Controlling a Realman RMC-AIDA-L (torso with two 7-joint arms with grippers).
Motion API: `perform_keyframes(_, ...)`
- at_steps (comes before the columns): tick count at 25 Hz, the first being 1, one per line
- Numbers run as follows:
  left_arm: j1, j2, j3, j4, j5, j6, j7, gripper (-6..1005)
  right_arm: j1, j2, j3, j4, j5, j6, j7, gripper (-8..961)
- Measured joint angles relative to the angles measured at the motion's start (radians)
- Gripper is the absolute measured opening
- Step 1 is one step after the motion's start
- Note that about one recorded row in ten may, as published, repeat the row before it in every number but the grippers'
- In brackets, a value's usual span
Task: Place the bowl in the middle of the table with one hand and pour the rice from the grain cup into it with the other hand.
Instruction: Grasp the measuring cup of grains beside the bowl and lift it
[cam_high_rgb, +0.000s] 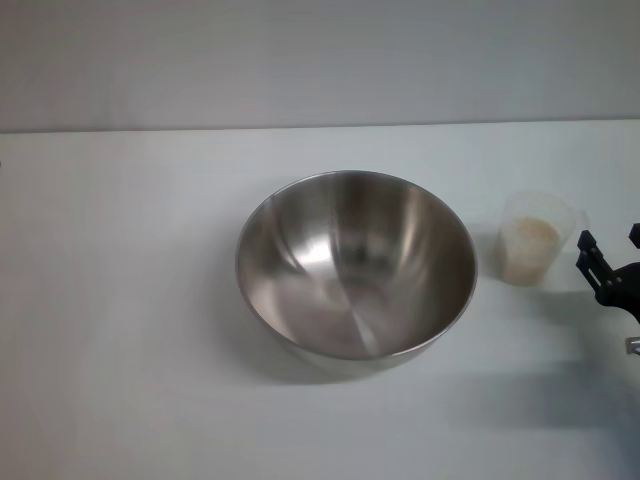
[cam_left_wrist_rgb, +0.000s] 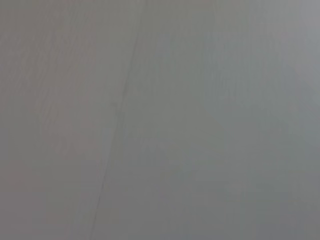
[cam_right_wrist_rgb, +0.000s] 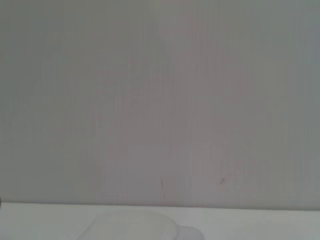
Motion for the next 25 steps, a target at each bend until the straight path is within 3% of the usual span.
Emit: perform_keyframes(25, 0.008, 0.002, 0.000, 0.003, 0.000, 0.015, -0.011, 159, 0.027, 0.000, 0.012, -0.039, 0.000, 0.065, 0.000, 661)
